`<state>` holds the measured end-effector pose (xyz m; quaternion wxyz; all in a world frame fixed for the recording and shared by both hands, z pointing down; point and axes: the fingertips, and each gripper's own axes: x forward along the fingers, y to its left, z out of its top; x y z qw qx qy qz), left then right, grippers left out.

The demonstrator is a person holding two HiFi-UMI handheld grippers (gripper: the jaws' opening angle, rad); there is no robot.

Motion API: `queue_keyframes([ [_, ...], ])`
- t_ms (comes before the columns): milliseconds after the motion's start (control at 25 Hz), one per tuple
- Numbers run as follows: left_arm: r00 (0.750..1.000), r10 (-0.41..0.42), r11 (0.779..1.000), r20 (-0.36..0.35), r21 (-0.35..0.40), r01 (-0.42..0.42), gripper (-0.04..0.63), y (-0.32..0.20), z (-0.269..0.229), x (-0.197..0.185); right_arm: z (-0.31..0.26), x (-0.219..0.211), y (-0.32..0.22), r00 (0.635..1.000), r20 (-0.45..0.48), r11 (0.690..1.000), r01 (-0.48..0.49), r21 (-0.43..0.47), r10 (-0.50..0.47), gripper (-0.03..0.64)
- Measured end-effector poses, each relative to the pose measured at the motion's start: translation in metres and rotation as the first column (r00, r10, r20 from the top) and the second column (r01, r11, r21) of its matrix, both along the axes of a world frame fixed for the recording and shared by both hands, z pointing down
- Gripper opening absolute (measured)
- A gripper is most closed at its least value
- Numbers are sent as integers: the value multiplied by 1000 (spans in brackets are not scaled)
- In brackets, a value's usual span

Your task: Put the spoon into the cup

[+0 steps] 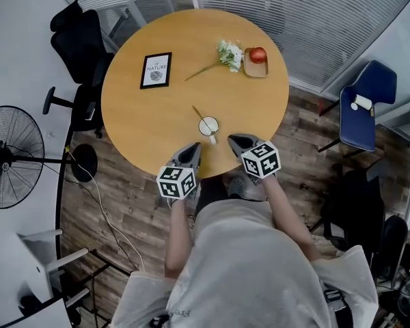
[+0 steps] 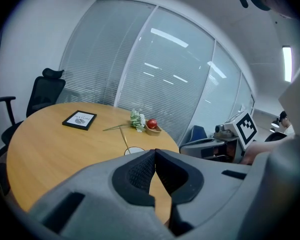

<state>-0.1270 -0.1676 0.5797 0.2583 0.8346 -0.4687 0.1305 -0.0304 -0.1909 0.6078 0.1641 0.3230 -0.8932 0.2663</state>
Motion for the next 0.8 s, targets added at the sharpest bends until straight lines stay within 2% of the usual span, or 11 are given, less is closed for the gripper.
queue_keyframes([
  [200,1000,0,1000,23,-7,0,8,2,3,0,-1,0,1,1000,8,1000,3,1,-3,-3],
  [800,1000,-19,1000,17,-16,19,9,2,7,-3,1,1,6,1000,4,1000,9,1,-9,-3],
])
